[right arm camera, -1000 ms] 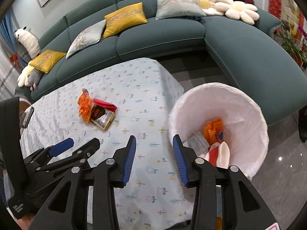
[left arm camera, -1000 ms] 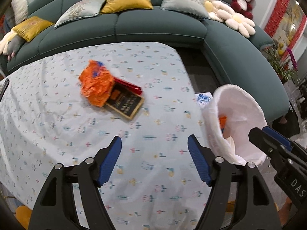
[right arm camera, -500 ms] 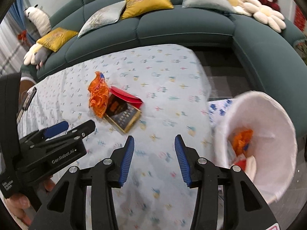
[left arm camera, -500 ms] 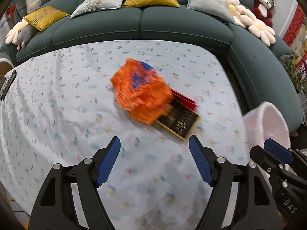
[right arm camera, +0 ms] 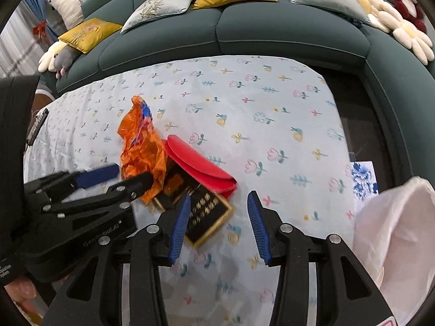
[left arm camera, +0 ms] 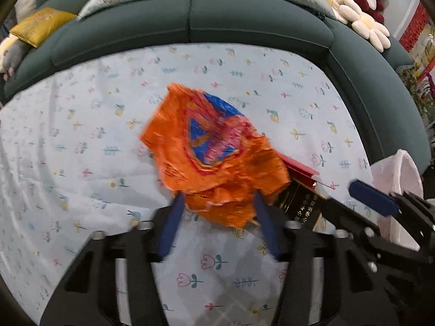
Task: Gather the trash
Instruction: 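Grasp the orange plastic bag with the left tool while the right tool grasps the red envelope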
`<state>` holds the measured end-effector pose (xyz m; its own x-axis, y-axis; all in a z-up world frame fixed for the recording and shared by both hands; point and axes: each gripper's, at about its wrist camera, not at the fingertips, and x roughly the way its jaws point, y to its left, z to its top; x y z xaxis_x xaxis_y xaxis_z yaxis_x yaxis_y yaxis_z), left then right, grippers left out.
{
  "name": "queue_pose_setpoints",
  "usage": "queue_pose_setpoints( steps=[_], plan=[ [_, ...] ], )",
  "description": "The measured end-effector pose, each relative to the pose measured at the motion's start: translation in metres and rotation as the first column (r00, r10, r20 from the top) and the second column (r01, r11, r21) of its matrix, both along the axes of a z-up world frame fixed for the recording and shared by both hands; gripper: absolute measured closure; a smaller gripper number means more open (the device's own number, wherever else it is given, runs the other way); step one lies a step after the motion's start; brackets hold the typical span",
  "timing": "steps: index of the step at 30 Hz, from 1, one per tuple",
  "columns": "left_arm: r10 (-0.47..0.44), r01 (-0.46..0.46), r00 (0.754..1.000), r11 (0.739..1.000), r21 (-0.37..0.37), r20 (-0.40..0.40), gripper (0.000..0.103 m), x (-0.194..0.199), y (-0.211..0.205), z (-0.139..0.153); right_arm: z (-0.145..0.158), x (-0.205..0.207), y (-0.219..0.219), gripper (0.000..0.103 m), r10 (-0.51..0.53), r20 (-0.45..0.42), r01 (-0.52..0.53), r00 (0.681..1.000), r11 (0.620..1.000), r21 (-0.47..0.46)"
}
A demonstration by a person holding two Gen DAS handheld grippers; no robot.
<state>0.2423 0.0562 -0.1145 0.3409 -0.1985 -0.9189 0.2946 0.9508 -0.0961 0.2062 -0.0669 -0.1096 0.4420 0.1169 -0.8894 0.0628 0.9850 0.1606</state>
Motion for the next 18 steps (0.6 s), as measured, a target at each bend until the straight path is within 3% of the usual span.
queue_pose_setpoints(
  steps=[3,4,5,7,9,13,18],
  plan=[
    [-0.005,0.005,1.0,1.0,-0.01,-0.001,0.08,-0.001,0.004,-0.002,-0.007,0.011,0.004,0.06,0.012,-0.007,-0.012,1.0,1.0,0.004],
    [-0.004,0.004,1.0,1.0,-0.012,0.001,0.103,-0.002,0.006,-0.002,-0.009,0.014,0.005,0.063,0.015,-0.008,-0.015,1.0,1.0,0.002],
    [0.0,0.0,1.0,1.0,-0.013,-0.01,0.103,-0.003,0.008,-0.003,-0.011,0.016,0.006,0.066,0.021,-0.009,-0.021,1.0,1.0,0.005],
    [0.032,-0.032,0.999,0.999,-0.023,-0.017,0.103,-0.008,0.017,-0.003,-0.013,0.019,0.008,0.085,0.024,-0.017,-0.024,1.0,1.0,0.007],
    [0.043,-0.044,0.999,0.999,-0.027,-0.014,0.103,-0.014,0.023,-0.003,-0.015,0.019,0.007,0.096,0.025,-0.026,-0.025,0.999,1.0,0.014],
    [0.06,-0.061,0.998,0.997,-0.052,-0.023,0.103,-0.027,0.033,0.001,-0.013,0.007,0.005,0.1,0.022,-0.029,-0.021,0.999,0.999,0.037],
    [0.073,-0.076,0.997,0.988,-0.134,-0.029,0.102,-0.041,0.034,0.015,-0.012,-0.018,0.001,0.102,0.018,-0.036,-0.016,0.999,0.998,0.058]
  ],
)
